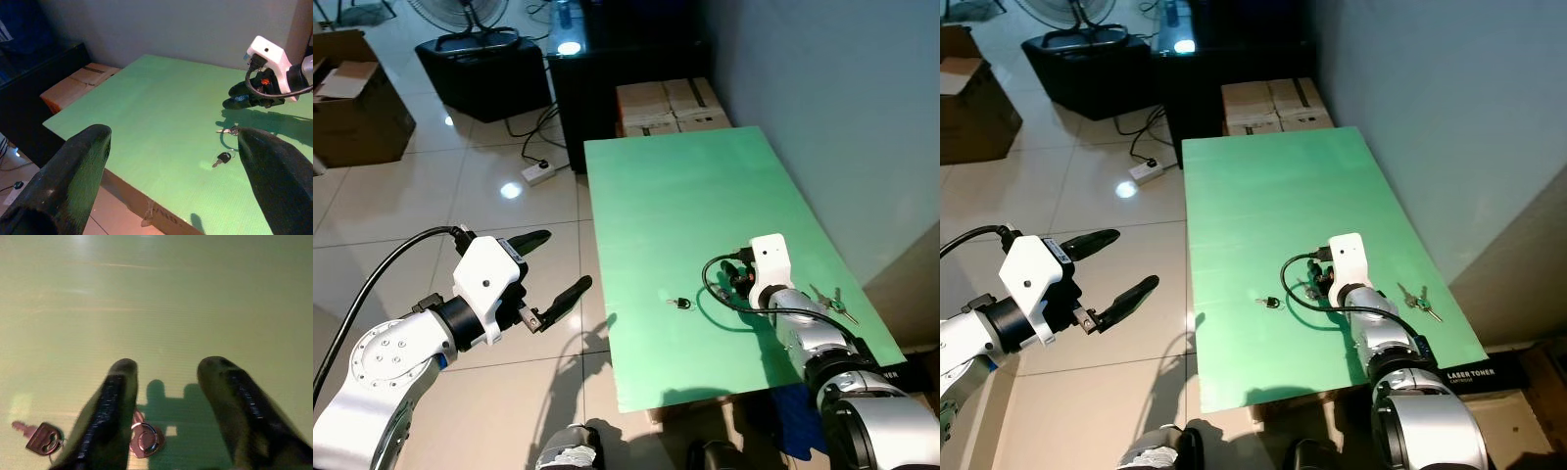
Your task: Hang keys on a hook
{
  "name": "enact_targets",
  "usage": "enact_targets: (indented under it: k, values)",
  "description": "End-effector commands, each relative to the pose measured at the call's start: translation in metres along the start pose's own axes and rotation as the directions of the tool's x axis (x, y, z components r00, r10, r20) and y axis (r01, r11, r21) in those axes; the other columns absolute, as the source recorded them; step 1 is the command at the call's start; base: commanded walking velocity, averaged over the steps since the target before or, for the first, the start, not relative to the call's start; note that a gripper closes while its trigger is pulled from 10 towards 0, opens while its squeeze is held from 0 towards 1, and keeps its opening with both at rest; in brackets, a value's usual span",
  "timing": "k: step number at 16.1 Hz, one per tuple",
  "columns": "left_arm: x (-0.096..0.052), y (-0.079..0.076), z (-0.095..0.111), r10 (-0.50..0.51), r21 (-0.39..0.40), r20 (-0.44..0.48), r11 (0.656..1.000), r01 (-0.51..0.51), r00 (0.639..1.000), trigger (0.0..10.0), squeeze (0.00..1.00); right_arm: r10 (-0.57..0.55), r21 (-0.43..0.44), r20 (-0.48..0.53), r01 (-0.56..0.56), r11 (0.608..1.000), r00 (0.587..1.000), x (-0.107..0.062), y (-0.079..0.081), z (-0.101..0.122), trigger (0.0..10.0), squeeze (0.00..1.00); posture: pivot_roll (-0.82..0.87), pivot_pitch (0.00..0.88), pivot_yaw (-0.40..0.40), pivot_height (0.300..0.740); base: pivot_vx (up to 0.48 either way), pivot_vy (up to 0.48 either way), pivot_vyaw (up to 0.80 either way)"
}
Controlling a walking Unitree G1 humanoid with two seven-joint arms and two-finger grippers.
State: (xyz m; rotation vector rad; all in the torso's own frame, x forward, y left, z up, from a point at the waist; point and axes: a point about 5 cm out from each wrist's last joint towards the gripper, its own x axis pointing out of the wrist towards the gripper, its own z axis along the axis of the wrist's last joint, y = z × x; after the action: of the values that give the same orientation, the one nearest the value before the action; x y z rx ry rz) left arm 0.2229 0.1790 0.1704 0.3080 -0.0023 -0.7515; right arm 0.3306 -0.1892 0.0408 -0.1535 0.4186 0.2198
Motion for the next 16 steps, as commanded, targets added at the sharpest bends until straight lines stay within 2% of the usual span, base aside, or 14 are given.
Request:
enact_targets:
  k: [1,3,5,6,11,16]
  values:
    - [-0.004,0.000,0.002,-0.004,0.007,-0.006,1.000,0.004,1.000,10.0,0.00,0.035,-0.040,-0.020,-0.036,0.999,0.999,-0.002,0.001,-0.006,10.0,1.00,0.23,0.136,0.079,0.740,0.000,0.000,0.00]
    - [-0.002,0.002,0.003,-0.003,0.004,-0.002,1.000,0.003,1.000,10.0,0.00,0.059,-0.110,-0.044,-0.063,0.992,0.997,-0.001,0.002,-0.005,10.0,1.00,0.22,0.145,0.086,0.740,0.000,0.000,0.00]
    - [-0.001,0.002,0.003,0.001,-0.003,0.005,1.000,-0.001,1.000,10.0,0.00,0.030,-0.121,-0.049,-0.036,0.992,0.998,0.000,-0.001,-0.002,10.0,1.00,0.21,0.146,0.084,0.740,0.000,0.000,0.00]
    - [0.001,0.002,0.003,0.005,-0.006,0.008,1.000,-0.005,1.000,10.0,0.00,0.025,-0.120,-0.044,-0.030,0.992,0.999,0.000,-0.001,0.000,10.0,0.00,0.21,0.149,0.083,0.740,0.000,0.000,0.00]
    - [0.002,0.003,0.005,-0.027,-0.007,0.007,1.000,0.027,1.000,10.0,0.00,0.024,-0.131,-0.015,-0.025,0.991,1.000,0.001,-0.008,0.010,10.0,0.00,0.19,0.175,0.095,0.740,0.000,0.000,0.00]
    - [0.000,-0.008,0.005,-0.042,-0.025,0.008,0.999,0.043,0.999,10.0,0.00,0.082,-0.149,-0.018,-0.084,0.985,0.996,-0.002,-0.012,0.007,10.0,0.00,0.18,0.173,0.087,0.740,0.000,0.000,0.00]
